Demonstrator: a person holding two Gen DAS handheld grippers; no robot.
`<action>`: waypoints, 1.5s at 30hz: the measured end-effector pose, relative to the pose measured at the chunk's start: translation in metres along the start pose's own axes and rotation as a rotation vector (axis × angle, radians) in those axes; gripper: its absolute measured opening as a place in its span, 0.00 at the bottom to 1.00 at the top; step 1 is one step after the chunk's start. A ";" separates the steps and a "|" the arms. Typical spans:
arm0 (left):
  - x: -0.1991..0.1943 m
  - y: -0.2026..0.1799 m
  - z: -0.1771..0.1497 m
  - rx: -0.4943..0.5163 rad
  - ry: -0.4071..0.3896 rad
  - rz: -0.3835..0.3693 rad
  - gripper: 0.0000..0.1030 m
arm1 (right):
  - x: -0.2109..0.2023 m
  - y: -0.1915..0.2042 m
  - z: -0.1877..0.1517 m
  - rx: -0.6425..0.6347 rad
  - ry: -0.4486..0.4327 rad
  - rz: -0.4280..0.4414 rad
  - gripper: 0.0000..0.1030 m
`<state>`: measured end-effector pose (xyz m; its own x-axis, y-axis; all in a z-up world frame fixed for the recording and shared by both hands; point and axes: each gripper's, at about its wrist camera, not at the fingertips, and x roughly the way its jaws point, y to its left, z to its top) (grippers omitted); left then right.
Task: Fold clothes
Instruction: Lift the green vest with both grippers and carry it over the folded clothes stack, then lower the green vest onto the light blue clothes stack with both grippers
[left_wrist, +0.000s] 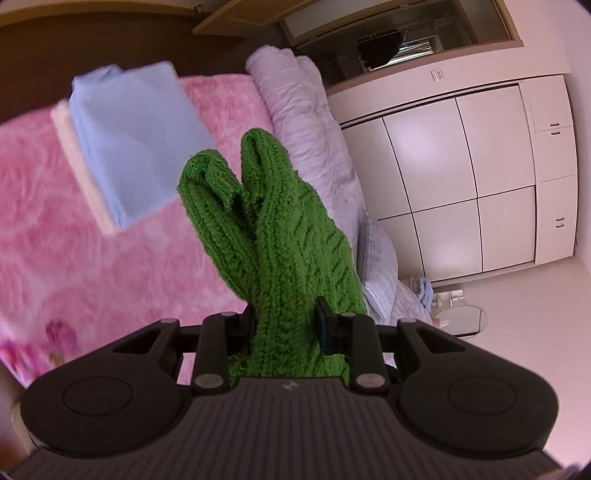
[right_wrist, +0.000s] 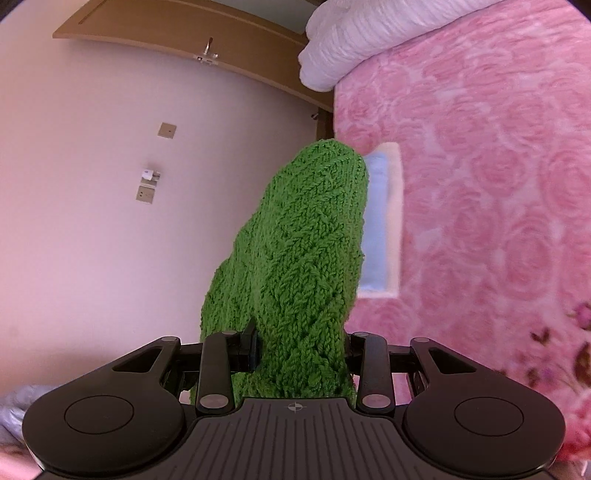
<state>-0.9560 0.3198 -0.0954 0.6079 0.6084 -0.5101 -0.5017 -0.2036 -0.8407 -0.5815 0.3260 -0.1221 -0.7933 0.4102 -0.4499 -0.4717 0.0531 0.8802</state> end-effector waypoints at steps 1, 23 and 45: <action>0.003 -0.001 0.008 0.005 -0.003 0.002 0.23 | 0.007 0.002 0.005 0.002 0.001 0.005 0.33; 0.089 0.087 0.190 0.107 0.238 0.042 0.23 | 0.162 -0.016 0.035 0.172 -0.153 -0.035 0.33; 0.197 0.173 0.299 0.248 0.349 -0.063 0.24 | 0.299 -0.055 0.059 0.080 -0.337 -0.115 0.33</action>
